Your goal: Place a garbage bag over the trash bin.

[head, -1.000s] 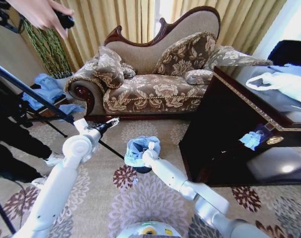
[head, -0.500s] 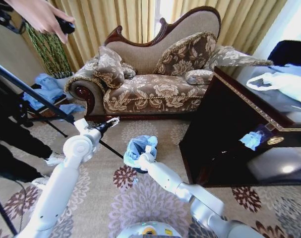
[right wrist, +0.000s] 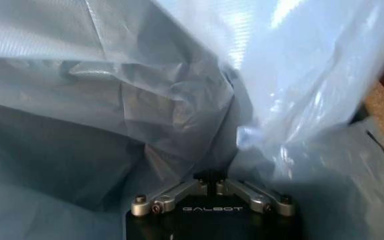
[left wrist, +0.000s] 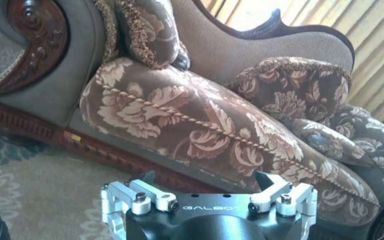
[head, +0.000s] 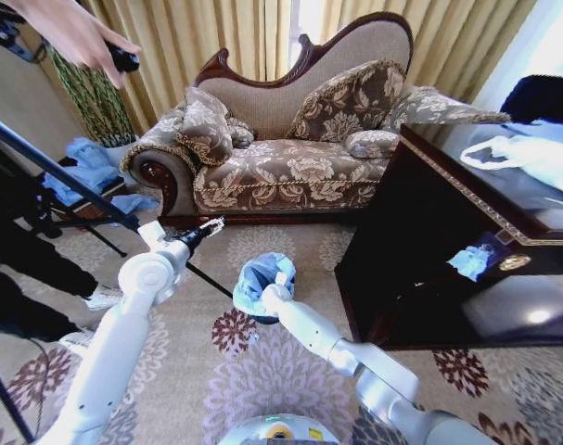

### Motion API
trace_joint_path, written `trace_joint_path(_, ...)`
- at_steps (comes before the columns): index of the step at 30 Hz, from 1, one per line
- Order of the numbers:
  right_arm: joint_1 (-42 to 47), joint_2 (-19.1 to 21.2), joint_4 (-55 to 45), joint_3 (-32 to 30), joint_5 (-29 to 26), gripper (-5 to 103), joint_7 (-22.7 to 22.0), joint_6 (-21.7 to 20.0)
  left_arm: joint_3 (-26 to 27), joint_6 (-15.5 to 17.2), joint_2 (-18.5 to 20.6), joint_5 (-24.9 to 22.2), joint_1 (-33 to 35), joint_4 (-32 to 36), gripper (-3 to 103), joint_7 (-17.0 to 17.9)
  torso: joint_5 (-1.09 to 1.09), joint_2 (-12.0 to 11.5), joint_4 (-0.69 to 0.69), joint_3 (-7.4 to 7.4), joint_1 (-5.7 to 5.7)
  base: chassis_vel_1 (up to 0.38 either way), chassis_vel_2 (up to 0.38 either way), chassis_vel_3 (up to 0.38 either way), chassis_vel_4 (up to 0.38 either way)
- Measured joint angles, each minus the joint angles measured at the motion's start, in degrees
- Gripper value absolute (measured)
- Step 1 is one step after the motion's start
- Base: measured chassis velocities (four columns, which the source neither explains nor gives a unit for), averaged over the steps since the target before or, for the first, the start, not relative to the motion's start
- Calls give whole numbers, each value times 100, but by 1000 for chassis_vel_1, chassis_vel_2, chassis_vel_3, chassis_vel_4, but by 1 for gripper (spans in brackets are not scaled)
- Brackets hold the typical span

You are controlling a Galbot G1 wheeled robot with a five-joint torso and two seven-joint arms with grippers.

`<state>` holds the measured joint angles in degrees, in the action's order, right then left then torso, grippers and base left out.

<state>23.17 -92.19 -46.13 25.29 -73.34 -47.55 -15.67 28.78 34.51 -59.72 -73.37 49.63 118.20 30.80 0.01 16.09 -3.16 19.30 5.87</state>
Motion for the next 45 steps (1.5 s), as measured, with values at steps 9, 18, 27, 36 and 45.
trace_joint_path(9,21,3,-105,51,24,0,19,68,42,1,-55,83,118,0,100,-29,-1,-1,1,2,1,0,0,0,0)
trace_joint_path(18,-141,5,-455,158,-214,0,-75,-22,30,0,-133,100,111,9,100,-66,-1,-1,0,2,1,0,0,0,0)
trace_joint_path(27,-213,7,-1217,209,-292,32,-262,-39,87,-14,-188,367,310,24,100,-257,-1,-1,0,1,1,0,0,0,0)
trace_joint_path(36,-308,229,-2566,682,-293,64,-480,-36,90,-26,-207,531,439,-4,100,-325,-3,-1,3,0,0,0,0,0,0)
trace_joint_path(45,-372,559,-2899,675,138,96,-411,-15,58,-36,-242,613,615,134,100,-349,-1,-1,2,1,1,0,0,0,0)
